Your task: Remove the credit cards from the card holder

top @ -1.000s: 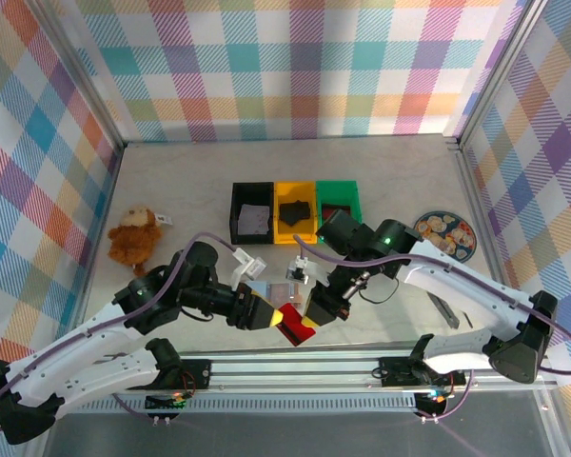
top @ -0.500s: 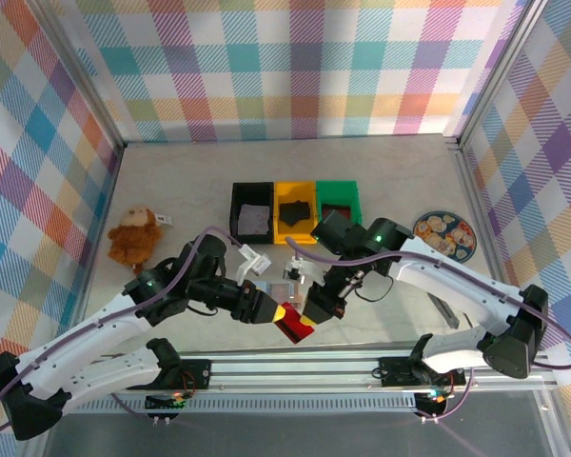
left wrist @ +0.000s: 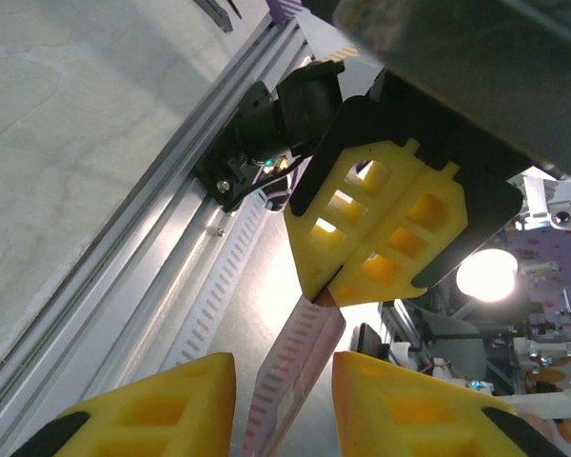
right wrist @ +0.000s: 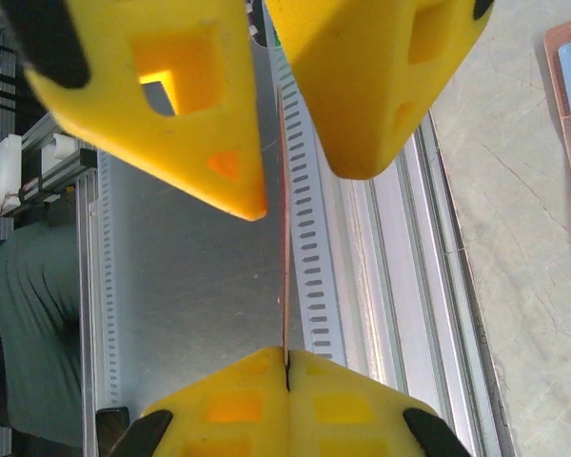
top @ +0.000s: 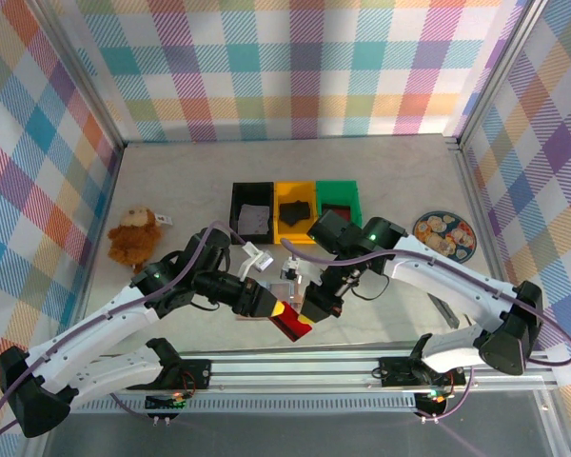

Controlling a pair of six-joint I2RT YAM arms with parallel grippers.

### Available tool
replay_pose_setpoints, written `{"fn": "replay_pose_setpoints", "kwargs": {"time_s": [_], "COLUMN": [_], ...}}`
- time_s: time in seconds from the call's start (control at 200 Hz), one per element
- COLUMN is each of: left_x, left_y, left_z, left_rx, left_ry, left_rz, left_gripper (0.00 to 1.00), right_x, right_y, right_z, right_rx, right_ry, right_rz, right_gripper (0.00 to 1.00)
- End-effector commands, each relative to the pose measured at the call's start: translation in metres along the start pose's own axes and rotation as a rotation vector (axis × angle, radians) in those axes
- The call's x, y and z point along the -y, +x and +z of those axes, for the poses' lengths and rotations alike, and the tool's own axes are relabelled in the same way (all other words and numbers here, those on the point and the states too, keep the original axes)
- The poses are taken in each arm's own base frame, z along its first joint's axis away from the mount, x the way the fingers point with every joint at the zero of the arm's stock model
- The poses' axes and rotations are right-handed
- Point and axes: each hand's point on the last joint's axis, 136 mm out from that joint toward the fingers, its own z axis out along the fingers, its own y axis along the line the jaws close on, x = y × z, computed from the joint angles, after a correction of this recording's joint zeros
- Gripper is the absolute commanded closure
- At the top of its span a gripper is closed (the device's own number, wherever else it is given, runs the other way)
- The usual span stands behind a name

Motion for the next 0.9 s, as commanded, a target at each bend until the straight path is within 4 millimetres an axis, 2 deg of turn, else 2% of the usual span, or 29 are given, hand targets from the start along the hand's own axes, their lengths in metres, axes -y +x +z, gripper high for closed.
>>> {"fn": "replay_pose_setpoints", "kwargs": {"time_s": [0.0,0.29,0.47,0.52,0.6,0.625,0.65,0.715,0.745,0.8,0.9], "left_x": [0.011,0.012,0.012,0.012,0.008,0.008,0.005,-0.004,-0.008,-0.014,-0.018], "left_y": [-0.001,0.0,0.0,-0.001,-0.003,-0.006,-0.009,-0.022,-0.028,-0.044,-0.072], "left_z": [-0.003,0.0,0.0,0.0,-0.001,-0.002,-0.003,-0.011,-0.014,-0.024,-0.038], "left_rx": [-0.008,-0.027,-0.03,-0.024,-0.005,0.011,0.034,0.133,0.186,0.306,0.51], "left_ry": [0.053,0.079,0.081,0.075,0.049,0.037,0.014,-0.068,-0.095,-0.134,-0.135], "left_rz": [0.018,0.006,0.001,0.003,-0.005,-0.006,-0.01,-0.027,-0.043,-0.079,-0.131], "left_gripper": [0.71,0.93,1.0,1.0,1.0,1.0,1.0,1.0,1.0,1.0,1.0], "right_x": [-0.012,-0.009,-0.009,-0.005,-0.003,-0.002,0.001,0.006,0.01,0.018,0.031], "right_y": [-0.005,-0.007,-0.008,-0.009,-0.01,-0.01,-0.011,-0.013,-0.014,-0.018,-0.024], "right_z": [-0.008,-0.007,-0.011,-0.014,-0.021,-0.026,-0.032,-0.05,-0.059,-0.079,-0.111], "right_rx": [0.046,0.04,0.062,0.074,0.116,0.137,0.163,0.24,0.284,0.372,0.55], "right_ry": [-0.03,-0.026,0.007,0.043,0.09,0.115,0.152,0.235,0.288,0.392,0.508], "right_rz": [-0.064,-0.055,-0.068,-0.068,-0.079,-0.081,-0.081,-0.08,-0.078,-0.073,0.041], "right_gripper": [1.0,1.0,1.0,0.73,0.61,0.51,0.35,0.16,0.01,0.01,0.01]}}
